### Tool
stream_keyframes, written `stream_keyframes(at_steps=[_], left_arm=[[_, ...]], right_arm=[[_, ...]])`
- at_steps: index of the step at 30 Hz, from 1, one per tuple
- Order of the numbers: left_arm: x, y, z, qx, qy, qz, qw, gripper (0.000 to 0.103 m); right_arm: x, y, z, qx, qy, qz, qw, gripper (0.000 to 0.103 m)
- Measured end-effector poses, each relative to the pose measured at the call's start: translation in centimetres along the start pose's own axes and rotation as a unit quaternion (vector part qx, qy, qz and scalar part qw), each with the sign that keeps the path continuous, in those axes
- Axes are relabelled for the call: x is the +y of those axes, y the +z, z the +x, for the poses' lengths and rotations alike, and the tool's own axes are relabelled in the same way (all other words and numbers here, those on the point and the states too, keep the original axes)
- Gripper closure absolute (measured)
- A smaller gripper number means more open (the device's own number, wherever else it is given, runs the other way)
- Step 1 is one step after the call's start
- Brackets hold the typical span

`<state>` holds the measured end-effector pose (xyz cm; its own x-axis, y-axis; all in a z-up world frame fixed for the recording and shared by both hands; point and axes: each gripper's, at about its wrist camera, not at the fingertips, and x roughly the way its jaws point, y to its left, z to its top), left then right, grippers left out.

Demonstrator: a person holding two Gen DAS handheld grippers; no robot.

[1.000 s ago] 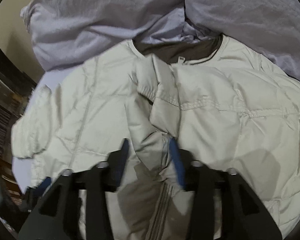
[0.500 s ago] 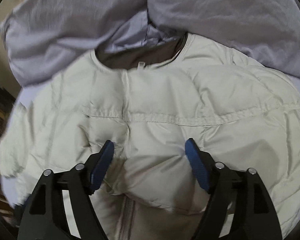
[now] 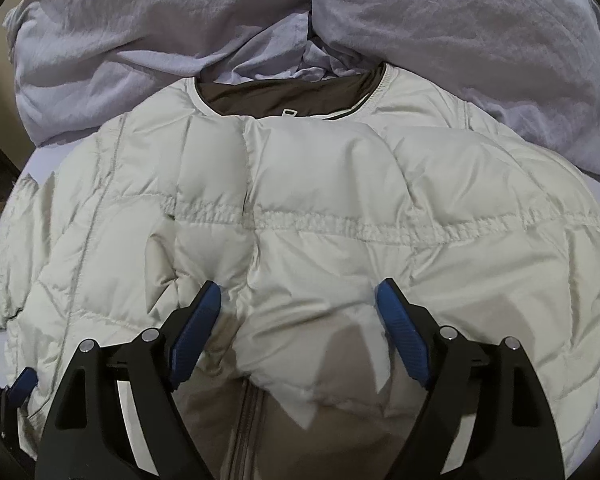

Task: Fold large clothes
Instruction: 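Reach the left tool to the other sleeve cuff and grasp it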

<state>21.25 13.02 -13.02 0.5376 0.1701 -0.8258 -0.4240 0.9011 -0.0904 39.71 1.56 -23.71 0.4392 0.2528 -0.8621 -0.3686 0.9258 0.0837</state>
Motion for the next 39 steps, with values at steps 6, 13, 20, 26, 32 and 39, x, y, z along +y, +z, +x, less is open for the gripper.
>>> stream_keyframes(at_steps=[6, 13, 20, 26, 32, 39], left_arm=[[3.6, 1.4, -1.6, -0.016, 0.012, -0.046, 0.9987, 0.002], [9.0, 3.4, -2.1, -0.030, 0.069, -0.070, 0.9947, 0.002], [17.6, 5.6, -2.6, -0.038, 0.139, -0.110, 0.9835, 0.002], [26.0, 6.5, -2.9, -0.023, 0.189, -0.159, 0.9686, 0.007], [31.0, 5.6, -2.4, 0.007, 0.201, -0.204, 0.9581, 0.015], [33.4, 3.0, -2.1, 0.012, 0.159, -0.272, 0.9489, 0.018]], right_arm=[[-0.8, -1.4, -2.0, -0.013, 0.014, 0.001, 1.000, 0.016], [-0.8, -2.1, -2.3, -0.018, 0.009, -0.005, 1.000, 0.016], [-0.7, -2.4, -2.9, -0.019, 0.010, -0.006, 1.000, 0.016], [-0.9, -2.8, -3.3, -0.019, 0.011, -0.016, 1.000, 0.016], [-0.9, -3.0, -3.5, -0.018, 0.010, -0.021, 1.000, 0.016], [-0.8, -3.2, -3.7, -0.016, 0.008, -0.026, 1.000, 0.016]])
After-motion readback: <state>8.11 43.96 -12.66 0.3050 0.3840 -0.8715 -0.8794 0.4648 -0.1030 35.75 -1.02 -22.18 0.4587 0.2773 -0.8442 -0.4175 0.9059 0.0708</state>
